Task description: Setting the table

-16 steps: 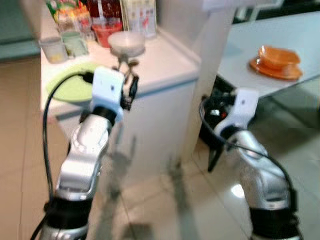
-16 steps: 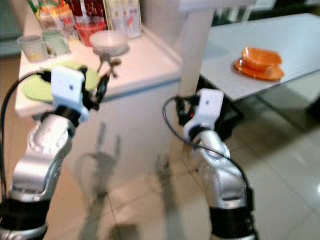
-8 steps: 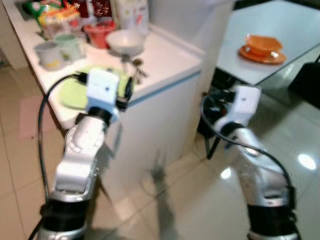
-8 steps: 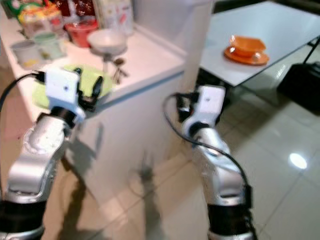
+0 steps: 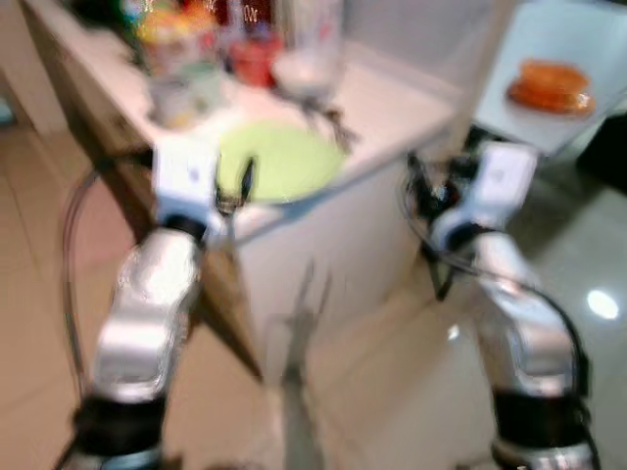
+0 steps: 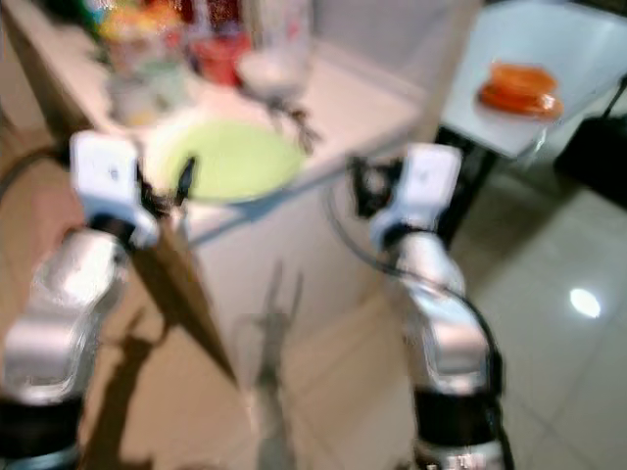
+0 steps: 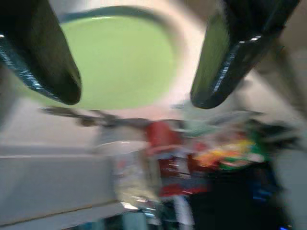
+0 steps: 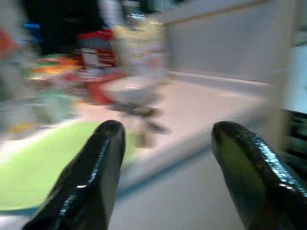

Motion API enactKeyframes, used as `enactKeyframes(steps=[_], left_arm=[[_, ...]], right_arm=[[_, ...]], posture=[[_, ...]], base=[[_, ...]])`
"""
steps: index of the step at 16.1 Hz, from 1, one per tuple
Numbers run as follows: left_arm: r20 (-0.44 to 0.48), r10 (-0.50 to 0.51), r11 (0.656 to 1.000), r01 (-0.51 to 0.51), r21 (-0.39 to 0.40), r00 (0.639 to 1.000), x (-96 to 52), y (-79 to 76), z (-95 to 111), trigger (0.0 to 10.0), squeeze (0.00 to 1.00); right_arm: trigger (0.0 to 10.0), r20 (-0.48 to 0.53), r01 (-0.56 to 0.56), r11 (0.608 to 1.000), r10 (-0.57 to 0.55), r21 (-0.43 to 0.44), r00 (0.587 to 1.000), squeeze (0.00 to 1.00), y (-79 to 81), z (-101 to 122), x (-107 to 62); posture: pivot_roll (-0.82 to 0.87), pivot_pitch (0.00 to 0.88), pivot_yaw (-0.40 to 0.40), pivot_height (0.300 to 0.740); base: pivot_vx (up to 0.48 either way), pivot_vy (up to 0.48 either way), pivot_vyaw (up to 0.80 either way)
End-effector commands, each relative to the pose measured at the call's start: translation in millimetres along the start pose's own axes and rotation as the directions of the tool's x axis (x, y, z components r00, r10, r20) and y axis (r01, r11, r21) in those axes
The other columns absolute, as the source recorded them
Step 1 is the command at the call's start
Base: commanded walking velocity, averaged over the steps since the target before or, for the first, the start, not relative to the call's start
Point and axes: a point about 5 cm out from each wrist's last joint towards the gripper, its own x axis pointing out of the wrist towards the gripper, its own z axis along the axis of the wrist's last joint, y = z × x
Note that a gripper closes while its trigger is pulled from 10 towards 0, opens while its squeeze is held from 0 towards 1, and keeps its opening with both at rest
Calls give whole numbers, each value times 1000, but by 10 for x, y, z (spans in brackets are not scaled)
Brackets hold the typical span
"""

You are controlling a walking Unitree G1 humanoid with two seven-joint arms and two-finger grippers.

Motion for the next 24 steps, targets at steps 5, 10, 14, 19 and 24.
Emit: enactKeyframes(steps=[5, 10, 14, 19, 24], left_arm=[[82, 3, 1000, -4, 3, 997, 26, -53, 137, 10000, 0], [97, -11, 1000, 10, 8, 995, 29, -91, 160, 10000, 0], [107, -19, 1000, 18, 8, 994, 40, -99, 175, 10000, 0], [109, -31, 999, 30, 10, 994, 40, -114, 175, 10000, 0], [112, -37, 999, 36, 9, 993, 31, -127, 176, 10000, 0]], right_arm=[[10000, 21, 75, 994, -73, -81, 997, 0, -159, 62, 4], [10000, 14, 77, 995, -76, -57, 997, 0, -172, 34, -34], [10000, 18, 103, 990, -101, -94, 995, 0, -227, 41, -47], [10000, 25, 125, 985, -122, -121, 992, 0, -301, 78, -32], [10000, 27, 127, 981, -124, -147, 992, 0, -372, 118, -16]], posture=[[46, 0, 7, 740], [41, 0, 10, 740], [35, 0, 13, 740], [32, 0, 14, 740], [32, 0, 12, 740]], base=[[0, 0, 0], [164, 0, 0], [362, 0, 0], [385, 0, 259], [388, 0, 544]])
